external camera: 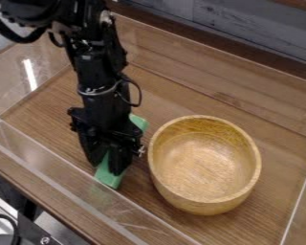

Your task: Put the green block in the brown bowl

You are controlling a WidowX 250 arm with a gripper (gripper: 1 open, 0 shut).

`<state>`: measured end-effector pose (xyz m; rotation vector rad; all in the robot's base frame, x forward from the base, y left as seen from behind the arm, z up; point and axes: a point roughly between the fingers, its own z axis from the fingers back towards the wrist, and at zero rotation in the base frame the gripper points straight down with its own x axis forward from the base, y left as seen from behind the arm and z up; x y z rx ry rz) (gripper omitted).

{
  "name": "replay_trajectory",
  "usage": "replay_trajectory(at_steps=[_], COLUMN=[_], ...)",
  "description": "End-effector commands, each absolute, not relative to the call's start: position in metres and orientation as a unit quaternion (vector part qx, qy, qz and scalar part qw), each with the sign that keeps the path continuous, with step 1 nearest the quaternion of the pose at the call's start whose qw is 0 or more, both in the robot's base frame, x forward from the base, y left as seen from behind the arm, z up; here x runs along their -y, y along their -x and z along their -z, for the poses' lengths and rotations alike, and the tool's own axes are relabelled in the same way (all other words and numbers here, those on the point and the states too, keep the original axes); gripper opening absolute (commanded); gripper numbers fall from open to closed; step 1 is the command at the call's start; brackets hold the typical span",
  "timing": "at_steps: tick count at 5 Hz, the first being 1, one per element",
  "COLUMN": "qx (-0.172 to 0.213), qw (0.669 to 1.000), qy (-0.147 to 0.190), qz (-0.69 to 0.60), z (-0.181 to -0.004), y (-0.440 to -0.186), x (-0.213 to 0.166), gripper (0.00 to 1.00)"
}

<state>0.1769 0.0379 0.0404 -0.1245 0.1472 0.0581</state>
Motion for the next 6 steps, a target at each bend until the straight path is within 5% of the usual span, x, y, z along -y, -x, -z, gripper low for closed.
replay_trajectory(at_steps=[1,6], qx=[-0.058,-0.063], qw=[0.996,0.995], qy=[0.057,0.068], qz=[-0.034,-0.042], z=[-0.054,-0.085], y=[-0.181,-0.185], x=[-0.045,-0.050], gripper=[0.00,0.00])
